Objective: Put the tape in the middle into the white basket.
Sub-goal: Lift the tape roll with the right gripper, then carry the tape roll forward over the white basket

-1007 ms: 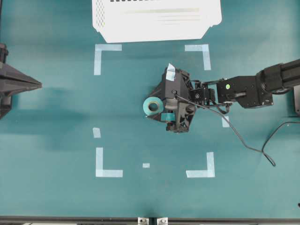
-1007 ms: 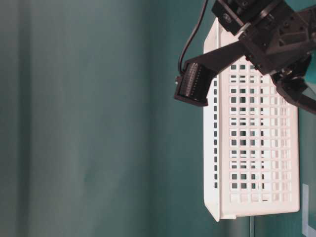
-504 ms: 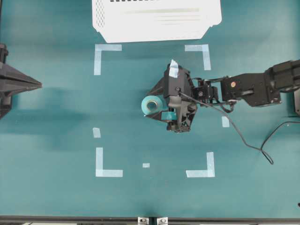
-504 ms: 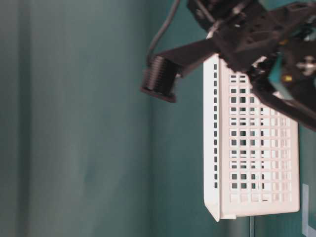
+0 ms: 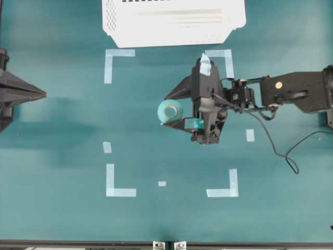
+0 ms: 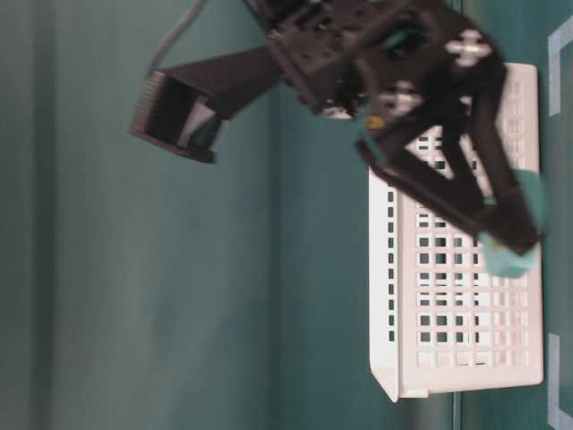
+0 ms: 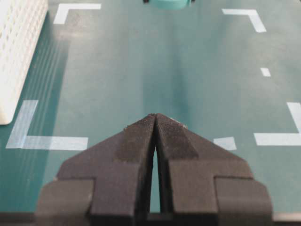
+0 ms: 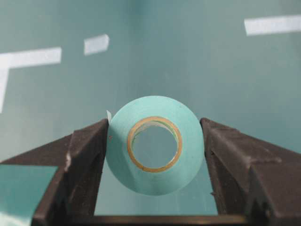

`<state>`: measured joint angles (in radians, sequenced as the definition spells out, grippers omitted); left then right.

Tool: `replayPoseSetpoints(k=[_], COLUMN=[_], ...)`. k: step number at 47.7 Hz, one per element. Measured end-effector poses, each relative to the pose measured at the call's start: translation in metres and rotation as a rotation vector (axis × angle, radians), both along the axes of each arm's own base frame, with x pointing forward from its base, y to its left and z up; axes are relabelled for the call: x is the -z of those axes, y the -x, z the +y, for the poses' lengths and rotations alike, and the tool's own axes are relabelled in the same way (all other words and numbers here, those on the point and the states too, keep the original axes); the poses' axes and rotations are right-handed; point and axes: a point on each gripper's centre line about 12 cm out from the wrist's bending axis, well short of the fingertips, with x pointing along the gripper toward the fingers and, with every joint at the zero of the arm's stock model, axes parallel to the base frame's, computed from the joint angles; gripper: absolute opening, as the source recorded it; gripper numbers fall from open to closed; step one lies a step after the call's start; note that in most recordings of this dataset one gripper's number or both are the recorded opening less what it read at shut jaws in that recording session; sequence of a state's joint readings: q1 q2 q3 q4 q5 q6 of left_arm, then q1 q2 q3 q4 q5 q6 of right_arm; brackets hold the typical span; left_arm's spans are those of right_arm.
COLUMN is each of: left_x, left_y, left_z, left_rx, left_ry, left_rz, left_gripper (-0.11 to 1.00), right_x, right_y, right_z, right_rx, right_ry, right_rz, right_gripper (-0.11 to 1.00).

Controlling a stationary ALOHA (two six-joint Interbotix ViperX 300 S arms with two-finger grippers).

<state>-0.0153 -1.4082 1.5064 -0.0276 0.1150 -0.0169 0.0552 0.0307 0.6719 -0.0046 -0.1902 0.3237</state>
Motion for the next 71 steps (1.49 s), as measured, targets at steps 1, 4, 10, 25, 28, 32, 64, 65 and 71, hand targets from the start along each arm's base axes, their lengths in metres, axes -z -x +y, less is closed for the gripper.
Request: replayPoseSetpoints(k=[1, 4, 10, 25, 28, 32, 64, 65, 71], left_x=[0.001, 0.001, 0.001, 0.000, 0.000, 0.000, 0.000, 0.001, 0.000], left_y=[0.000, 0.000, 0.000, 0.000, 0.000, 0.000, 0.000, 0.000, 0.000], left_z=[0.000, 0.000, 0.000, 0.000, 0.000, 0.000, 0.000, 0.000, 0.000], left_rx=[0.000, 0.000, 0.000, 0.000, 0.000, 0.000, -0.002, 0.000, 0.000], left_ry=[-0.002, 0.000, 0.000, -0.002, -0.002, 0.000, 0.000, 0.000, 0.000], left_rz=[0.002, 0.002, 0.002, 0.002, 0.002, 0.000, 0.000, 0.002, 0.000], left_gripper=[-0.11, -0.11, -0.11, -0.11, -0.11, -0.11, -0.11, -0.11, -0.11], right_x=[-0.002, -0.009, -0.021, -0.050, -0.053, -0.054, -0.053, -0.052, -0.052], right_y=[0.000, 0.001, 0.004, 0.013, 0.014, 0.014, 0.021, 0.023, 0.026], right_z=[0.000, 0.000, -0.003, -0.008, -0.008, -0.009, -0.094, -0.098, -0.116], right_rx=[0.000, 0.000, 0.008, 0.017, 0.018, 0.019, 0.207, 0.215, 0.253], right_ry=[0.000, -0.001, -0.002, -0.001, -0.003, -0.001, 0.067, 0.071, 0.087], right_rz=[-0.003, -0.017, -0.034, -0.087, -0.094, -0.092, -0.082, -0.080, -0.078], right_gripper=[0.67, 0.67, 0.67, 0.67, 0.67, 0.67, 0.67, 0.67, 0.67])
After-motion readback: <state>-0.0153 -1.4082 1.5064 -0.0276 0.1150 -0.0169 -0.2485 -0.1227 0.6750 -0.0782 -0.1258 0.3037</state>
